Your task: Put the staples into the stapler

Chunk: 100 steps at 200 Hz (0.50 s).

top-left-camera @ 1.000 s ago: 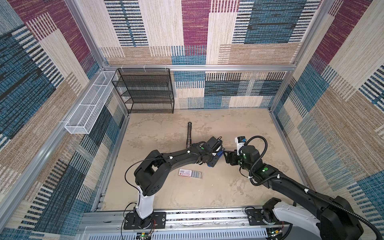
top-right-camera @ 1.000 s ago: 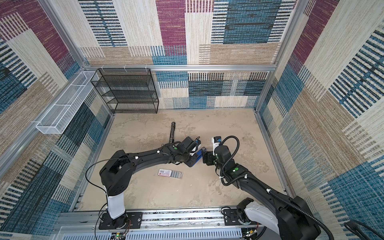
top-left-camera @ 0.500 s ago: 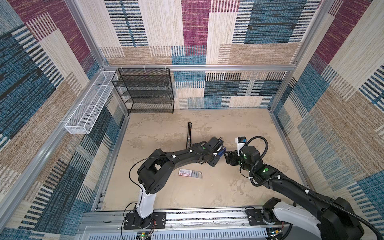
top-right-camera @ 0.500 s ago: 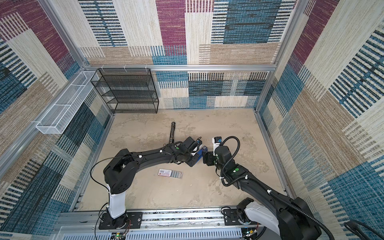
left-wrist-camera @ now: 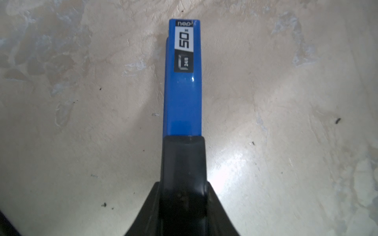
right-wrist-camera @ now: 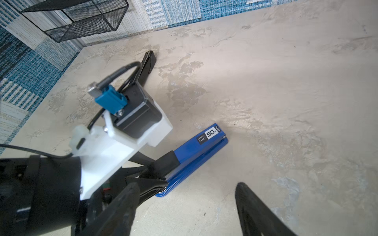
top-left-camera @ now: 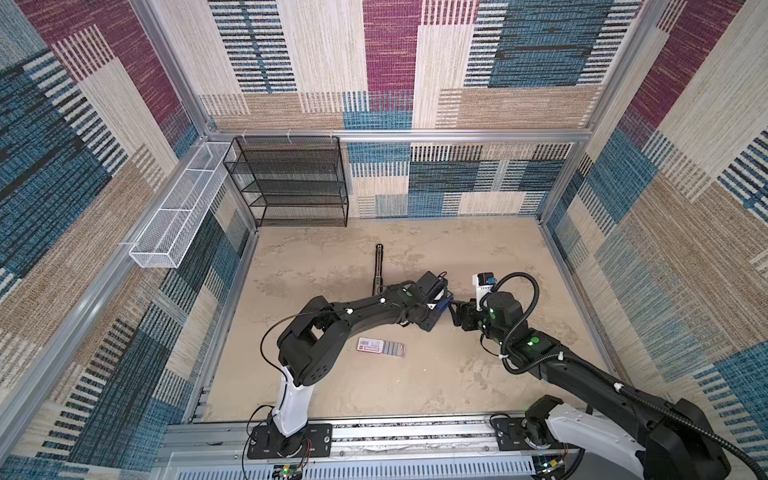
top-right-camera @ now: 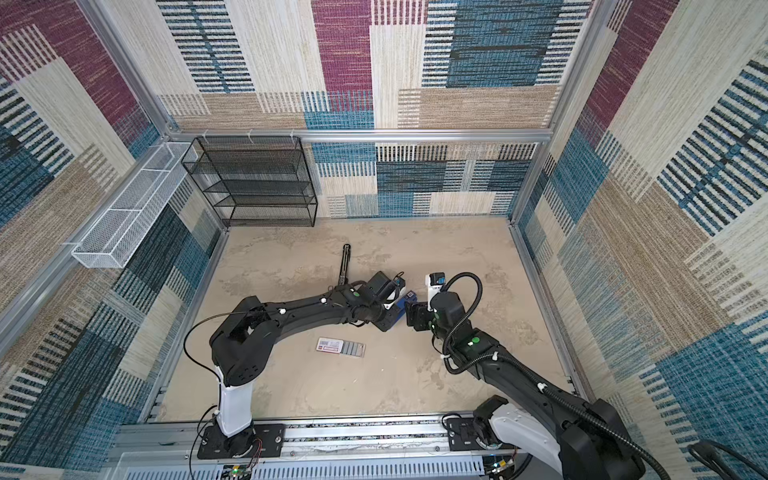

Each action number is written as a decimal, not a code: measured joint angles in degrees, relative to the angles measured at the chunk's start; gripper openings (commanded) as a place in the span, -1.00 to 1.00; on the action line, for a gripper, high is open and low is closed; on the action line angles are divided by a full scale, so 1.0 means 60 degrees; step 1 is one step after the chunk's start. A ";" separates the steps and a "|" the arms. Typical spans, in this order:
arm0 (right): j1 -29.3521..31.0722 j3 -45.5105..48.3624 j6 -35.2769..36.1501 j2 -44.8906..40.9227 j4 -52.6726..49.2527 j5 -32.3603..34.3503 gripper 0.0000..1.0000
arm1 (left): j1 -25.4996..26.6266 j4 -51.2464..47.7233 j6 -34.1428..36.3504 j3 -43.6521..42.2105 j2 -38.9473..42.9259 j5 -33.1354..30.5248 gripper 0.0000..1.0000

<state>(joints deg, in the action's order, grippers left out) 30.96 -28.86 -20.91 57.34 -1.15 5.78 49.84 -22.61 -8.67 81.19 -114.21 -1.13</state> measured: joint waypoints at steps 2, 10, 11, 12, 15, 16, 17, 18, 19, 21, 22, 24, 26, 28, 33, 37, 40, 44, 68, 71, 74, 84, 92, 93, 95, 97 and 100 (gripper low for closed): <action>-0.0004 0.0000 0.0000 -0.0015 -0.0004 0.0007 0.56 | -0.0018 -0.0022 -0.0033 0.0040 -0.0015 0.0000 -0.94; -0.0015 0.0000 -0.0004 -0.0076 -0.0004 0.0051 0.56 | -0.0102 -0.0087 -0.0120 0.0226 -0.0095 -0.0007 -0.94; -0.0018 0.0000 -0.0004 -0.0084 -0.0004 0.0055 0.56 | -0.0109 -0.0095 -0.0127 0.0248 -0.0098 -0.0007 -0.94; -0.0022 0.0000 -0.0004 -0.0087 -0.0004 0.0055 0.56 | -0.0120 -0.0106 -0.0135 0.0266 -0.0109 -0.0007 -0.94; -0.0033 0.0000 -0.0004 -0.0113 -0.0004 0.0066 0.56 | -0.0153 -0.0131 -0.0178 0.0339 -0.0142 -0.0011 -0.95; -0.0036 0.0000 -0.0007 -0.0117 -0.0004 0.0069 0.56 | -0.0171 -0.0135 -0.0200 0.0379 -0.0160 -0.0018 -0.94; -0.0040 0.0000 -0.0007 -0.0127 -0.0004 0.0073 0.56 | -0.0178 -0.0142 -0.0215 0.0401 -0.0171 -0.0022 -0.94; -0.0040 0.0000 -0.0007 -0.0131 -0.0004 0.0076 0.56 | -0.0186 -0.0153 -0.0226 0.0419 -0.0182 -0.0026 -0.94; -0.0040 0.0004 -0.0011 -0.0138 -0.0004 0.0080 0.56 | -0.0200 -0.0175 -0.0251 0.0459 -0.0204 -0.0033 -0.94; -0.0040 0.0004 -0.0015 -0.0157 -0.0004 0.0084 0.56 | -0.0222 -0.0208 -0.0288 0.0521 -0.0233 -0.0036 -0.95; -0.0040 0.0004 -0.0018 -0.0160 -0.0004 0.0084 0.56 | -0.0229 -0.0219 -0.0299 0.0543 -0.0244 -0.0040 -0.95; -0.0047 0.0011 -0.0033 -0.0175 -0.0004 0.0087 0.56 | -0.0251 -0.0259 -0.0317 0.0608 -0.0284 -0.0055 -0.95; -0.0055 0.0018 -0.0040 -0.0189 -0.0004 0.0091 0.56 | -0.0266 -0.0284 -0.0321 0.0656 -0.0306 -0.0066 -0.94; -0.0058 0.0022 -0.0036 -0.0208 -0.0004 0.0102 0.56 | -0.0291 -0.0310 -0.0321 0.0718 -0.0342 -0.0073 -0.94; -0.0073 0.0040 -0.0040 -0.0244 -0.0007 0.0131 0.56 | -0.0324 -0.0379 -0.0361 0.0874 -0.0430 -0.0084 -0.94; -0.0084 0.0058 -0.0044 -0.0273 -0.0007 0.0135 0.56 | -0.0361 -0.0419 -0.0386 0.0984 -0.0492 -0.0098 -0.94; -0.0095 0.0069 -0.0058 -0.0295 -0.0007 0.0135 0.56 | -0.0379 -0.0452 -0.0401 0.1075 -0.0550 -0.0120 -0.95; -0.0095 0.0084 -0.0084 -0.0321 -0.0022 0.0142 0.56 | -0.0408 -0.0488 -0.0455 0.1213 -0.0637 -0.0168 -0.94; -0.0120 0.0138 -0.0153 -0.0466 -0.0066 0.0146 0.56 | -0.0565 -0.0750 -0.0612 0.2018 -0.1158 -0.0313 -0.94; -0.0124 0.0146 -0.0160 -0.0488 -0.0069 0.0146 0.56 | -0.0579 -0.0772 -0.0630 0.2120 -0.1224 -0.0324 -0.94; -0.0127 0.0149 -0.0182 -0.0503 -0.0073 0.0146 0.56 | -0.0605 -0.0801 -0.0648 0.2229 -0.1293 -0.0339 -0.94; -0.0135 0.0171 -0.0193 -0.0554 -0.0073 0.0146 0.56 | -0.0637 -0.0918 -0.0718 0.2645 -0.1559 -0.0408 -0.94; -0.0135 0.0186 -0.0222 -0.0586 -0.0084 0.0146 0.56 | -0.0663 -0.0987 -0.0787 0.2991 -0.1785 -0.0506 -0.93; -0.0135 0.0186 -0.0222 -0.0590 -0.0084 0.0146 0.56 | -0.0663 -0.0998 -0.0790 0.3024 -0.1807 -0.0510 -0.93; -0.0135 0.0189 -0.0229 -0.0597 -0.0087 0.0149 0.55 | -0.0667 -0.1035 -0.0801 0.3136 -0.1872 -0.0521 -0.93; -0.0138 0.0189 -0.0237 -0.0601 -0.0091 0.0149 0.56 | -0.0674 -0.1075 -0.0816 0.3260 -0.1953 -0.0535 -0.93; -0.0138 0.0189 -0.0255 -0.0608 -0.0098 0.0149 0.56 | -0.0681 -0.1140 -0.0820 0.3410 -0.2047 -0.0543 -0.93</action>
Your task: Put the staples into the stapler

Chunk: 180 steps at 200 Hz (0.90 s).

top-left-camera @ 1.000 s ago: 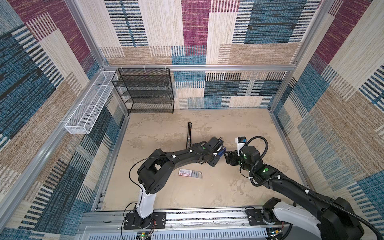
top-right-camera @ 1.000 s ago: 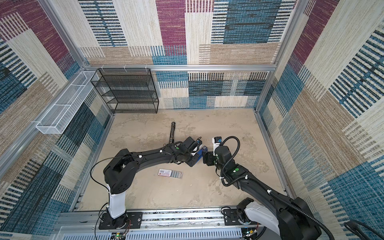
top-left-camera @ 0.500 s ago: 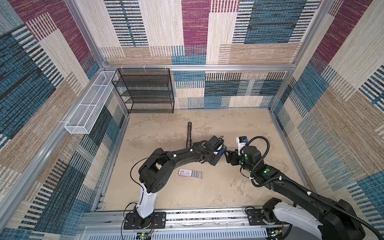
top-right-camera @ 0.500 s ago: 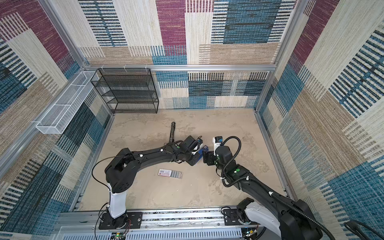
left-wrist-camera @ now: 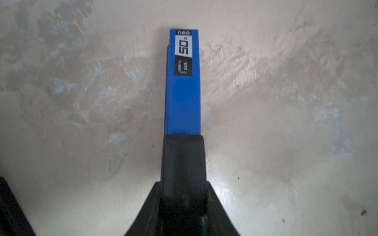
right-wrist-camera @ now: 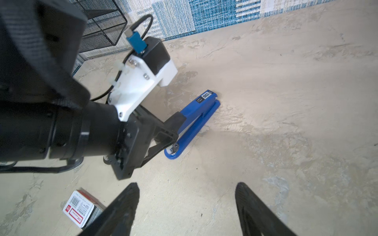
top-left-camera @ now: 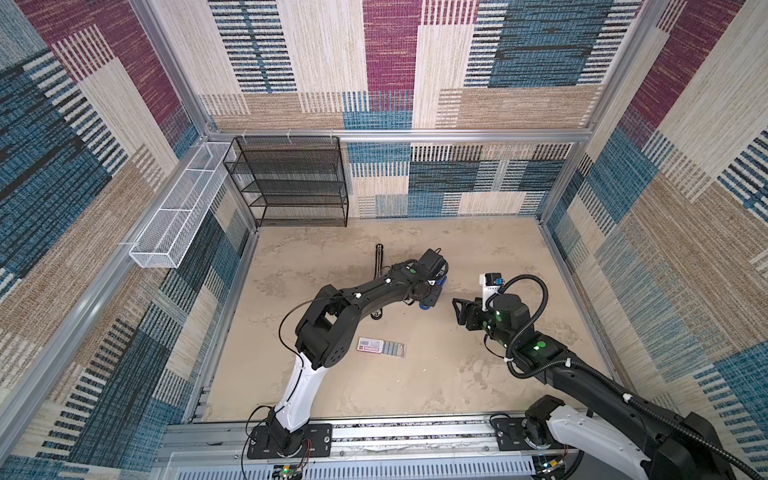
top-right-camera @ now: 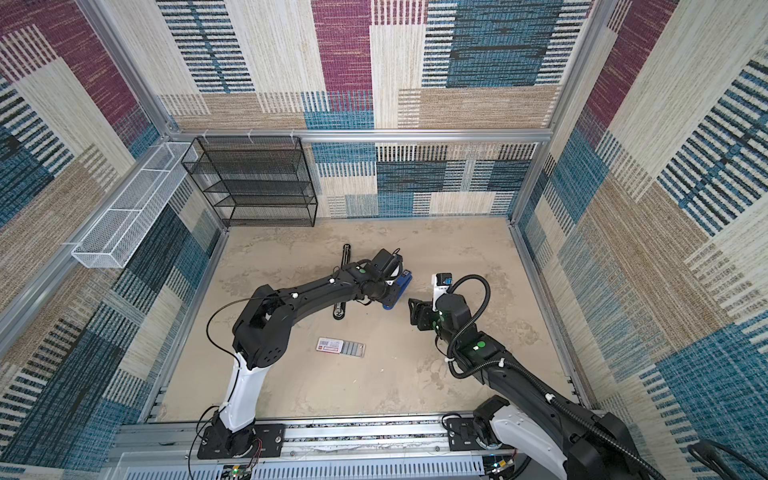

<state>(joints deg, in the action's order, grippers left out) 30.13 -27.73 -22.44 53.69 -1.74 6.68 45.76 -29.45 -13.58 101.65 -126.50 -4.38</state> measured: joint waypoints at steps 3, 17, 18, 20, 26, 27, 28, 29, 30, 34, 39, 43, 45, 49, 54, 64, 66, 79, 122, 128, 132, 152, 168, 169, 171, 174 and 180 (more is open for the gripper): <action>0.0000 0.0000 0.0000 -0.0011 -0.0011 -0.0004 0.55 | -0.0004 -0.0040 -0.0007 0.0146 -0.0095 -0.0018 -0.92; 0.0000 0.0000 0.0000 -0.0047 -0.0066 0.0000 0.56 | -0.0044 -0.0237 -0.0073 0.0849 -0.0543 -0.0069 -0.90; 0.0000 0.0000 -0.0004 -0.0051 -0.0076 0.0000 0.56 | -0.0044 -0.0259 -0.0080 0.0922 -0.0594 -0.0080 -0.90; 0.0000 0.0000 -0.0004 -0.0055 -0.0087 0.0000 0.56 | -0.0044 -0.0280 -0.0084 0.0998 -0.0641 -0.0095 -0.89; -0.0004 0.0000 -0.0004 -0.0062 -0.0131 0.0000 0.56 | -0.0044 -0.0342 -0.0135 0.1279 -0.0823 -0.0135 -0.86; -0.0004 0.0000 -0.0007 -0.0066 -0.0142 0.0000 0.56 | -0.0044 -0.0357 -0.0142 0.1341 -0.0863 -0.0142 -0.85; -0.0004 0.0000 -0.0007 -0.0066 -0.0149 0.0000 0.56 | -0.0044 -0.0361 -0.0142 0.1377 -0.0885 -0.0146 -0.85; -0.0007 0.0000 -0.0007 -0.0069 -0.0164 0.0000 0.56 | -0.0044 -0.0372 -0.0149 0.1435 -0.0922 -0.0160 -0.84; -0.0007 0.0000 -0.0007 -0.0069 -0.0168 0.0000 0.56 | -0.0047 -0.0379 -0.0153 0.1464 -0.0943 -0.0171 -0.84; -0.0007 0.0000 -0.0029 -0.0076 -0.0193 0.0000 0.56 | -0.0055 -0.0433 -0.0175 0.1621 -0.1045 -0.0189 -0.80; -0.0011 0.0000 -0.0033 -0.0084 -0.0219 0.0000 0.56 | -0.0062 -0.0503 -0.0204 0.1821 -0.1173 -0.0197 -0.74; -0.0015 0.0000 -0.0033 -0.0091 -0.0237 0.0000 0.56 | -0.0066 -0.0539 -0.0211 0.1967 -0.1260 -0.0197 -0.69; -0.0015 0.0000 -0.0036 -0.0095 -0.0248 0.0000 0.56 | -0.0066 -0.0550 -0.0211 0.2011 -0.1293 -0.0197 -0.66; -0.0015 0.0000 -0.0036 -0.0106 -0.0266 0.0000 0.56 | -0.0073 -0.0579 -0.0215 0.2146 -0.1377 -0.0197 -0.59; -0.0015 0.0000 -0.0036 -0.0117 -0.0284 0.0000 0.56 | -0.0091 -0.0616 -0.0222 0.2291 -0.1464 -0.0193 -0.50; -0.0015 0.0000 -0.0036 -0.0135 -0.0331 0.0004 0.56 | -0.0091 -0.0659 -0.0240 0.2492 -0.1577 -0.0182 -0.32; -0.0015 0.0000 -0.0036 -0.0142 -0.0339 0.0004 0.56 | -0.0091 -0.0670 -0.0240 0.2528 -0.1596 -0.0168 -0.30; -0.0015 0.0000 -0.0036 -0.0149 -0.0346 0.0007 0.56 | -0.0106 -0.0750 -0.0244 0.2634 -0.1628 -0.0120 -0.16; -0.0018 -0.0011 -0.0040 -0.0095 -0.0339 0.0062 0.56 | -0.0098 -0.0998 -0.0244 0.2255 -0.1038 0.0004 0.00; -0.0018 -0.0022 -0.0040 -0.0058 -0.0339 0.0062 0.56 | -0.0098 -0.1009 -0.0244 0.2127 -0.0831 0.0004 0.00; -0.0018 -0.0033 -0.0040 -0.0040 -0.0342 0.0058 0.56 | -0.0098 -0.1009 -0.0244 0.2011 -0.0645 -0.0004 0.00; -0.0018 -0.0142 -0.0033 0.0062 -0.0339 -0.0146 0.53 | -0.0098 -0.0940 -0.0240 0.1249 0.0342 -0.0036 0.00; -0.0018 -0.0259 -0.0018 0.0175 -0.0328 -0.0397 0.47 | -0.0098 -0.0780 -0.0240 0.0237 0.1315 -0.0091 0.00; -0.0018 -0.0262 -0.0011 0.0178 -0.0328 -0.0412 0.47 | -0.0098 -0.0780 -0.0240 0.0189 0.1359 -0.0095 0.00; -0.0018 -0.0277 0.0000 0.0200 -0.0317 -0.0459 0.46 | -0.0098 -0.0765 -0.0240 0.0036 0.1501 -0.0106 0.00; -0.0018 -0.0299 0.0022 0.0237 -0.0299 -0.0550 0.45 | -0.0098 -0.0729 -0.0240 -0.0175 0.1687 -0.0135 0.00; -0.0018 -0.0324 0.0044 0.0302 -0.0273 -0.0692 0.43 | -0.0102 -0.0648 -0.0244 -0.0612 0.2062 -0.0175 0.00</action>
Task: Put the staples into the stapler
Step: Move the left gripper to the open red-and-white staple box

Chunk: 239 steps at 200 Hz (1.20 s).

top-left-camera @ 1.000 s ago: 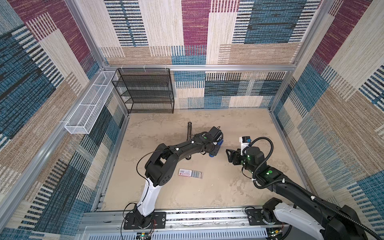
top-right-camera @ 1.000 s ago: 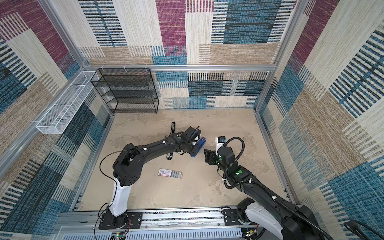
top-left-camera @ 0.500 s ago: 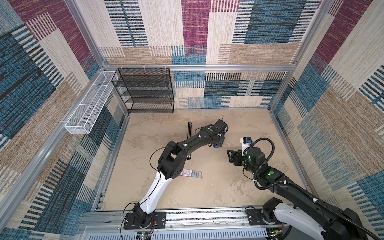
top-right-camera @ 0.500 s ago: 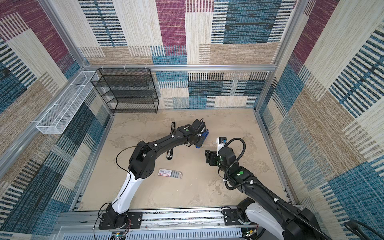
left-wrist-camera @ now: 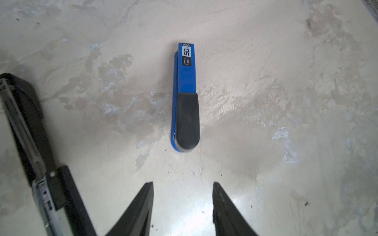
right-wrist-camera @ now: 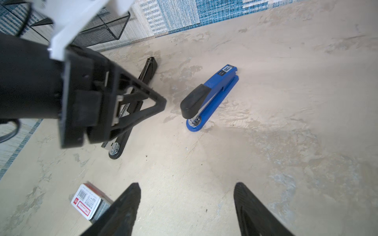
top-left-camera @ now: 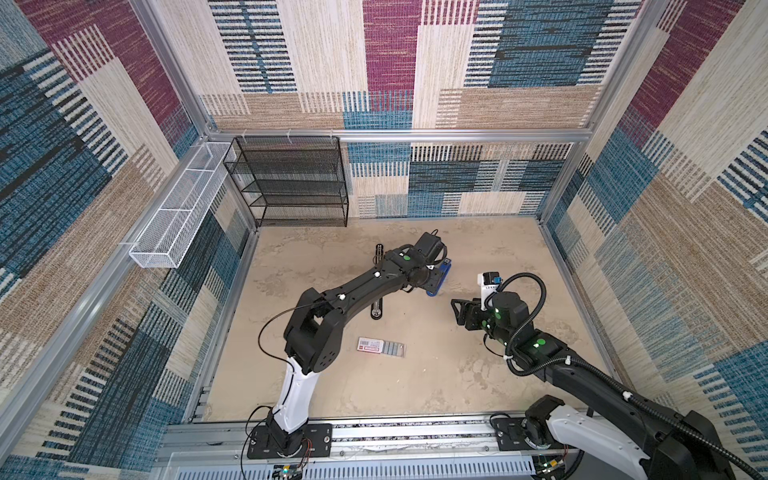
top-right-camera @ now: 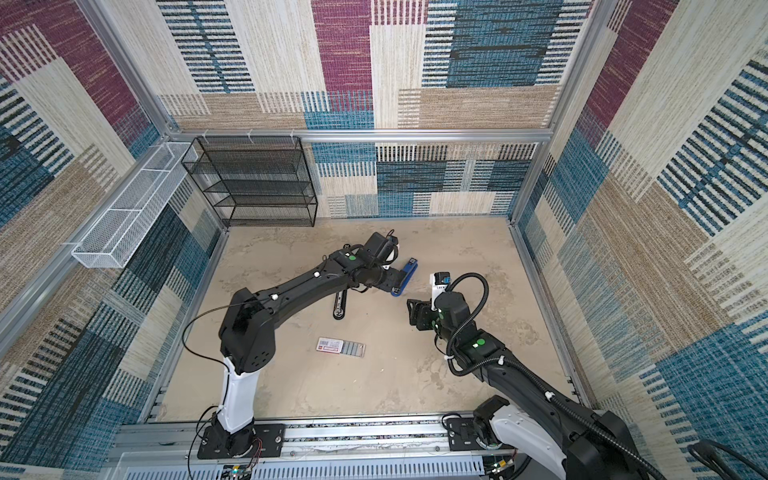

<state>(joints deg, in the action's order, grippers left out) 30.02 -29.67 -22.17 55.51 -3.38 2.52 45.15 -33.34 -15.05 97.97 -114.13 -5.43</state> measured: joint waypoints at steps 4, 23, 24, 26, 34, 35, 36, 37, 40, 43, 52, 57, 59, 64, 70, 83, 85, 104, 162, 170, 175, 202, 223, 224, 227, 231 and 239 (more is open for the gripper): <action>0.0000 -0.0022 0.0007 0.0055 0.0018 -0.0120 0.42 | 0.0000 0.0044 -0.0004 -0.0273 0.0229 -0.0022 0.00; 0.0004 -0.0117 0.0113 0.0372 0.0106 -0.0761 0.32 | 0.0004 0.0342 -0.0106 -0.1727 0.1406 -0.0022 -0.01; 0.0004 -0.0120 0.0117 0.0393 0.0117 -0.0809 0.31 | 0.0004 0.0342 -0.0124 -0.1821 0.1486 -0.0022 -0.01; 0.0004 -0.0127 0.0117 0.0430 0.0138 -0.0889 0.30 | 0.0004 0.0357 -0.0157 -0.1974 0.1614 -0.0029 -0.01; 0.0011 -0.0160 0.0208 0.0550 0.0178 -0.1195 0.25 | 0.0004 0.0514 -0.0277 -0.2495 0.2022 -0.0033 -0.02; 0.0015 -0.0171 0.0219 0.0572 0.0189 -0.1253 0.24 | 0.0004 0.0535 -0.0295 -0.2594 0.2091 -0.0029 -0.02; 0.0018 -0.0171 0.0222 0.0583 0.0193 -0.1279 0.24 | 0.0004 0.0546 -0.0302 -0.2637 0.2127 -0.0033 -0.02; 0.0018 -0.0175 0.0219 0.0590 0.0197 -0.1308 0.24 | 0.0004 0.0546 -0.0313 -0.2685 0.2164 -0.0029 -0.02; 0.0025 -0.0182 0.0219 0.0645 0.0251 -0.1443 0.23 | 0.0004 0.0594 -0.0361 -0.2922 0.2346 -0.0036 -0.03; 0.0029 -0.0186 0.0219 0.0681 0.0306 -0.1548 0.22 | 0.0004 0.0605 -0.0415 -0.3100 0.2484 -0.0033 -0.04; 0.0062 -0.0186 0.0244 0.0790 0.0466 -0.1945 0.20 | 0.0004 0.0648 -0.0543 -0.3621 0.2881 -0.0033 -0.08; 0.0076 -0.0186 0.0259 0.0841 0.0543 -0.2142 0.20 | 0.0004 0.0656 -0.0608 -0.3912 0.3100 -0.0029 -0.11; 0.0080 -0.0186 0.0259 0.0860 0.0572 -0.2197 0.20 | 0.0004 0.0648 -0.0641 -0.4029 0.3191 -0.0029 -0.12; 0.0113 -0.0186 0.0277 0.0922 0.0656 -0.2408 0.18 | 0.0004 0.0656 -0.0699 -0.4251 0.3351 -0.0026 -0.16; 0.0131 -0.0186 0.0321 0.1002 0.0743 -0.2637 0.15 | 0.0004 0.0663 -0.0758 -0.4521 0.3544 -0.0018 -0.18; 0.0215 -0.0240 0.0390 0.1264 0.0874 -0.3093 0.13 | 0.0000 0.0616 -0.0911 -0.5064 0.3909 0.0208 -0.22; 0.0240 -0.0248 0.0393 0.1308 0.0885 -0.3155 0.13 | 0.0000 0.0597 -0.0958 -0.5136 0.3956 0.0233 -0.22; 0.0466 -0.0259 0.0495 0.1534 0.0976 -0.3621 0.11 | 0.0004 0.0612 -0.1486 -0.5752 0.4320 0.0579 -0.25; 0.0878 0.0047 0.0630 0.1719 0.1297 -0.4131 0.08 | 0.0127 0.0590 -0.2437 -0.6706 0.4605 0.1628 -0.53; 0.0882 0.0138 0.0630 0.1719 0.1293 -0.4131 0.08 | 0.0160 0.0616 -0.2517 -0.6725 0.4503 0.1759 -0.52; 0.0892 0.0189 0.0630 0.1716 0.1293 -0.4131 0.08 | 0.0193 0.0619 -0.2565 -0.6728 0.4404 0.1800 -0.52; 0.0900 0.0339 0.0627 0.1606 0.1297 -0.4069 0.08 | 0.0346 0.0561 -0.2790 -0.6688 0.3836 0.1967 -0.52; 0.0900 0.0386 0.0619 0.1552 0.1297 -0.4062 0.08 | 0.0444 0.0470 -0.2896 -0.6517 0.3388 0.1971 -0.53; 0.0900 0.0386 0.0616 0.1552 0.1297 -0.4058 0.08 | 0.0448 0.0470 -0.2896 -0.6513 0.3377 0.1971 -0.53; 0.0900 0.0390 0.0605 0.1552 0.1300 -0.4058 0.08 | 0.0470 0.0463 -0.2900 -0.6488 0.3322 0.1971 -0.53; 0.0900 0.0397 0.0590 0.1552 0.1300 -0.4054 0.08 | 0.0492 0.0448 -0.2911 -0.6459 0.3271 0.1967 -0.53; 0.0900 0.0423 0.0590 0.1552 0.1304 -0.4054 0.08 | 0.0525 0.0433 -0.2962 -0.6404 0.3173 0.1967 -0.53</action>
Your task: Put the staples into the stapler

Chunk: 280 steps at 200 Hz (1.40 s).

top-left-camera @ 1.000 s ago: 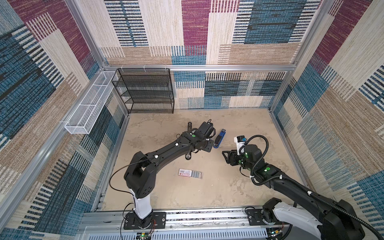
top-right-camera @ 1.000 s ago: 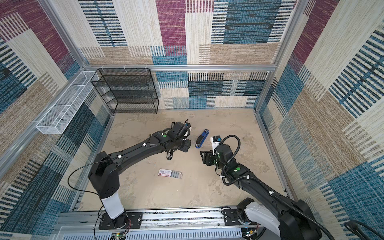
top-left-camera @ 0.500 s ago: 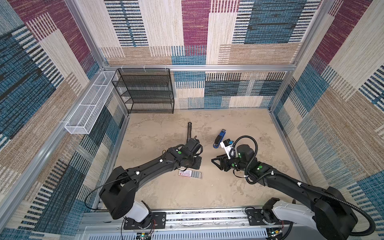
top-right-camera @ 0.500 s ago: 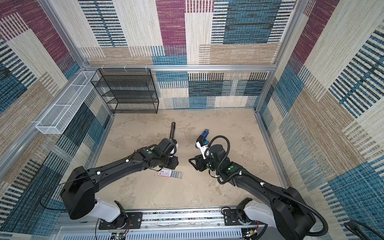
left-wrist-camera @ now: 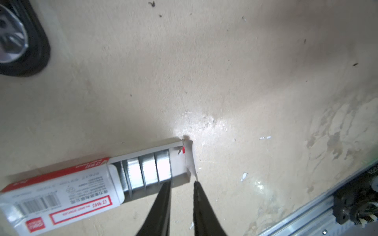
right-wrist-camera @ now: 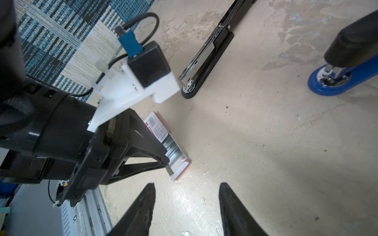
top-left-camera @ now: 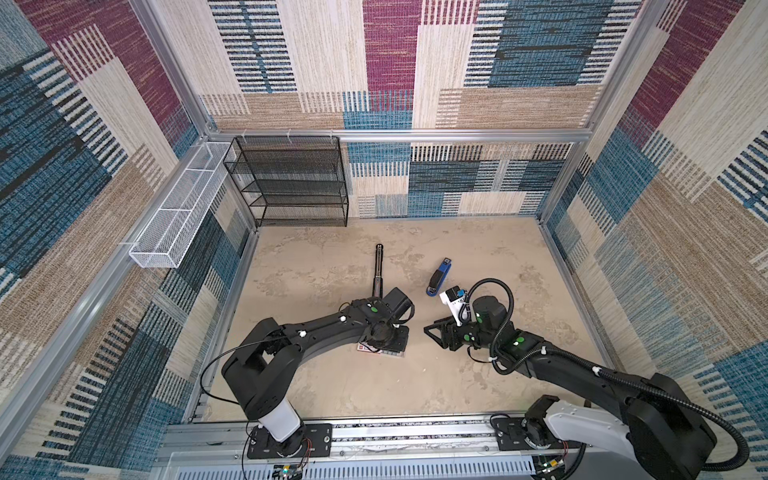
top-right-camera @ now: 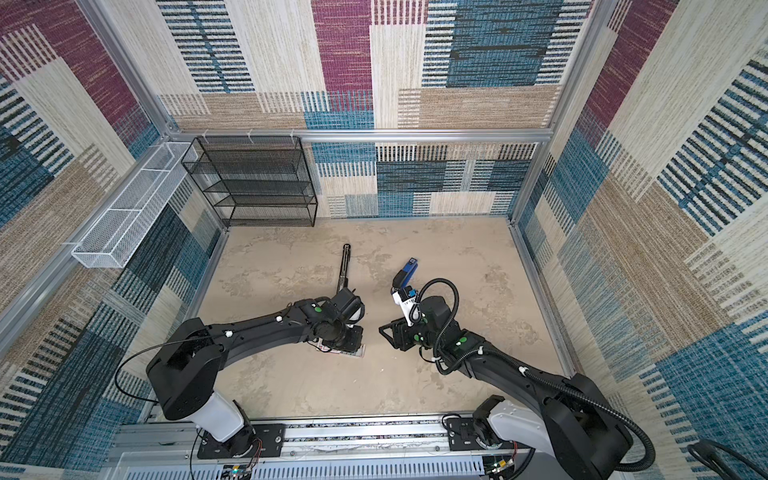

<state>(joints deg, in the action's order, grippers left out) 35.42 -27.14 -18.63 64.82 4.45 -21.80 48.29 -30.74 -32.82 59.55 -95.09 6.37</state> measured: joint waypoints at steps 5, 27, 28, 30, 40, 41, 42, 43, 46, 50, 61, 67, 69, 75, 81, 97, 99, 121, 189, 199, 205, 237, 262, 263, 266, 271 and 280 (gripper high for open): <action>0.0000 0.0022 0.0000 0.0000 0.0004 0.0000 0.08 | 0.0018 -0.0007 0.0000 0.0022 -0.0051 -0.0004 -0.53; 0.0007 0.0109 0.0000 -0.0004 0.0000 0.0087 0.08 | 0.0080 -0.0047 -0.0047 0.0058 -0.0197 -0.0004 -0.53; 0.0007 0.0109 0.0000 -0.0004 -0.0004 0.0087 0.08 | 0.0084 -0.0051 -0.0051 0.0058 -0.0200 -0.0004 -0.53; 0.0007 0.0113 0.0000 -0.0004 -0.0004 0.0087 0.08 | 0.0087 -0.0058 -0.0062 0.0058 -0.0211 -0.0004 -0.53; 0.0004 0.0124 0.0000 -0.0022 0.0000 0.0095 0.08 | 0.0102 -0.0098 -0.0076 0.0062 -0.0259 -0.0004 -0.52; 0.0004 0.0124 0.0000 -0.0025 0.0000 0.0098 0.08 | 0.0102 -0.0098 -0.0080 0.0062 -0.0262 -0.0004 -0.52; 0.0004 0.0124 0.0000 -0.0025 0.0000 0.0098 0.08 | 0.0106 -0.0109 -0.0084 0.0066 -0.0270 -0.0004 -0.52; 0.0004 0.0124 0.0000 -0.0033 0.0000 0.0098 0.08 | 0.0106 -0.0113 -0.0087 0.0066 -0.0273 -0.0004 -0.52; 0.0004 0.0127 0.0000 -0.0040 0.0000 0.0102 0.08 | 0.0117 -0.0135 -0.0106 0.0073 -0.0288 -0.0007 -0.52; 0.0004 0.0131 0.0000 -0.0047 0.0000 0.0102 0.08 | 0.0124 -0.0171 -0.0124 0.0095 -0.0321 -0.0018 -0.52; 0.0004 0.0135 0.0000 -0.0069 0.0000 0.0113 0.08 | 0.0160 -0.0229 -0.0178 0.0135 -0.0382 -0.0036 -0.50; 0.0004 0.0142 0.0000 -0.0076 0.0000 0.0146 0.08 | 0.0168 -0.0280 -0.0200 0.0168 -0.0415 -0.0036 -0.50; 0.0004 0.0142 0.0000 -0.0080 0.0000 0.0146 0.08 | 0.0171 -0.0284 -0.0215 0.0168 -0.0423 -0.0040 -0.49; 0.0004 0.0149 0.0000 -0.0087 0.0000 0.0146 0.08 | 0.0189 -0.0288 -0.0240 0.0186 -0.0452 -0.0047 -0.49; 0.0004 0.0153 0.0000 -0.0098 0.0000 0.0149 0.08 | 0.0197 -0.0291 -0.0244 0.0204 -0.0492 -0.0062 -0.49; 0.0004 0.0153 0.0000 -0.0124 0.0000 0.0171 0.08 | 0.0215 -0.0328 -0.0248 0.0226 -0.0576 -0.0127 -0.49; 0.0004 0.0153 0.0000 -0.0127 0.0000 0.0175 0.08 | 0.0215 -0.0339 -0.0248 0.0229 -0.0586 -0.0160 -0.49; 0.0004 0.0153 0.0000 -0.0197 0.0000 0.0229 0.08 | 0.0222 -0.0353 -0.0248 0.0240 -0.0754 -0.0273 -0.54; 0.0004 0.0153 0.0004 -0.0379 -0.0069 0.0408 0.08 | 0.0226 -0.0437 -0.0244 0.0481 -0.1155 -0.0357 -0.73; 0.0004 0.0153 0.0004 -0.0397 -0.0073 0.0419 0.08 | 0.0226 -0.0444 -0.0244 0.0488 -0.1177 -0.0364 -0.74; 0.0004 0.0153 0.0004 -0.0415 -0.0073 0.0419 0.08 | 0.0226 -0.0455 -0.0244 0.0499 -0.1191 -0.0390 -0.74; 0.0004 0.0153 0.0004 -0.0412 -0.0073 0.0477 0.08 | 0.0229 -0.0506 -0.0240 0.0528 -0.1209 -0.0433 -0.72; 0.0004 0.0153 0.0004 -0.0393 -0.0073 0.0481 0.08 | 0.0229 -0.0506 -0.0240 0.0528 -0.1198 -0.0463 -0.69; 0.0004 0.0153 0.0004 -0.0393 -0.0073 0.0481 0.08 | 0.0229 -0.0506 -0.0240 0.0528 -0.1198 -0.0463 -0.69; 0.0004 0.0153 0.0004 -0.0386 -0.0073 0.0481 0.08 | 0.0229 -0.0506 -0.0240 0.0528 -0.1198 -0.0466 -0.69; 0.0004 0.0153 0.0004 -0.0382 -0.0073 0.0481 0.08 | 0.0233 -0.0506 -0.0240 0.0528 -0.1195 -0.0470 -0.68; 0.0004 0.0153 0.0004 -0.0379 -0.0073 0.0481 0.08 | 0.0240 -0.0521 -0.0240 0.0528 -0.1191 -0.0495 -0.68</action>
<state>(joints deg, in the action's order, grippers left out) 35.44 -26.22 -18.61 62.54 4.01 -18.92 49.74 -33.87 -34.26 62.72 -102.24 3.40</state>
